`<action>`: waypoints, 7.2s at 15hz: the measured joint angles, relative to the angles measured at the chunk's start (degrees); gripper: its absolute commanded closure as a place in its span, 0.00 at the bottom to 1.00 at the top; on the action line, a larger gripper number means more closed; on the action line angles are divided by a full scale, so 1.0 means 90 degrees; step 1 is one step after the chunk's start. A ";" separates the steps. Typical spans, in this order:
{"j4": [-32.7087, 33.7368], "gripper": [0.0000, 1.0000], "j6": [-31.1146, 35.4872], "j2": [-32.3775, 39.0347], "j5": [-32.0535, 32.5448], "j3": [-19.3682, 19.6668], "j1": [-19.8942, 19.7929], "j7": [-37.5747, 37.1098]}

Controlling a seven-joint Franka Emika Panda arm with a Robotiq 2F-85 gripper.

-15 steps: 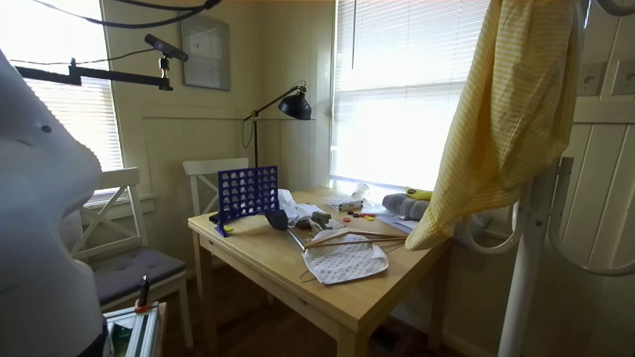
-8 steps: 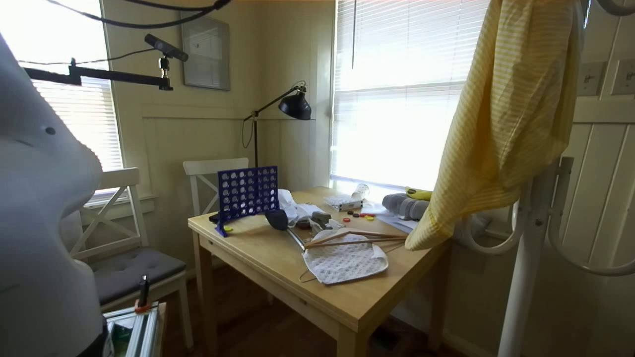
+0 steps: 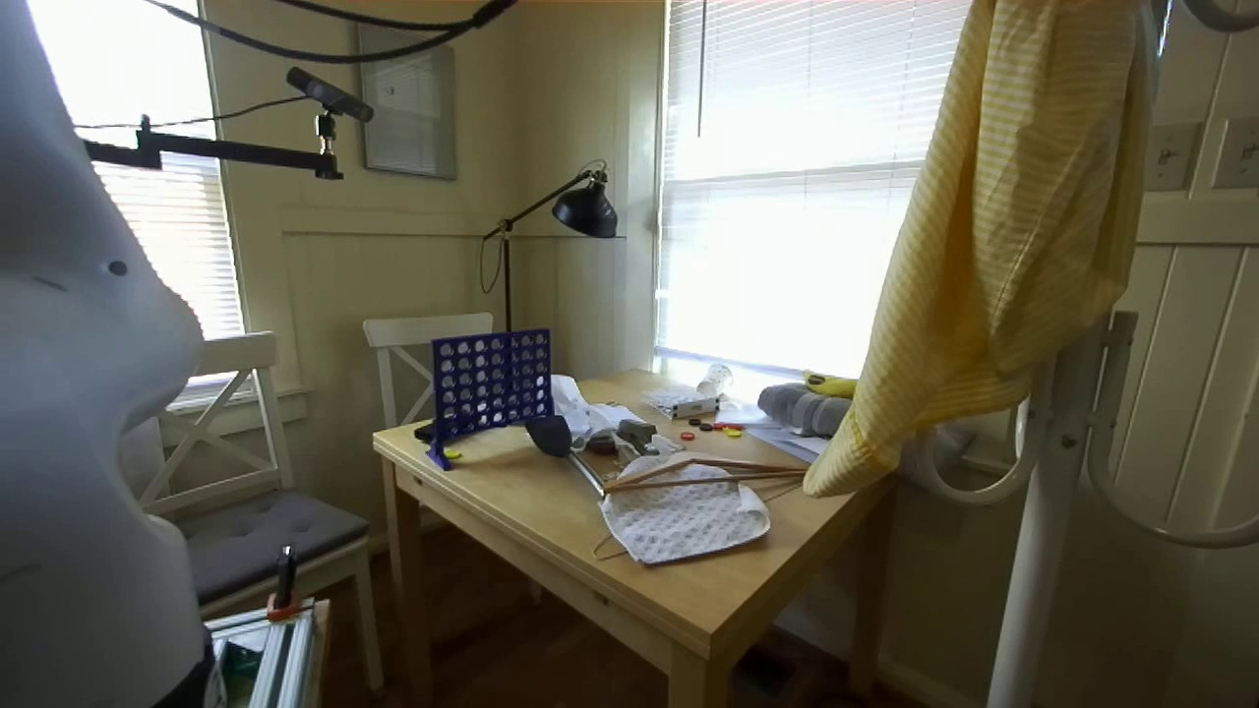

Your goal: Unhang the yellow towel from the stand and put it on the table.

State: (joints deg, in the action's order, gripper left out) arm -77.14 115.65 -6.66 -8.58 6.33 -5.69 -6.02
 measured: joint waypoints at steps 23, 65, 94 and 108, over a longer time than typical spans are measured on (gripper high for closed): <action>0.0164 0.00 0.0823 0.1237 -0.0364 -0.0113 0.0108 0.0360; 0.0921 0.98 0.0195 0.1360 -0.0095 -0.0156 0.0181 0.0277; 0.1366 0.98 -0.3117 0.2092 -0.3154 -0.0842 0.0635 0.2958; 0.1621 0.94 -0.2104 0.2749 -0.0608 -0.0784 0.0994 0.2680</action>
State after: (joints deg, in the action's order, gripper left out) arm -62.55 96.71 18.08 -14.06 -0.73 3.25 18.09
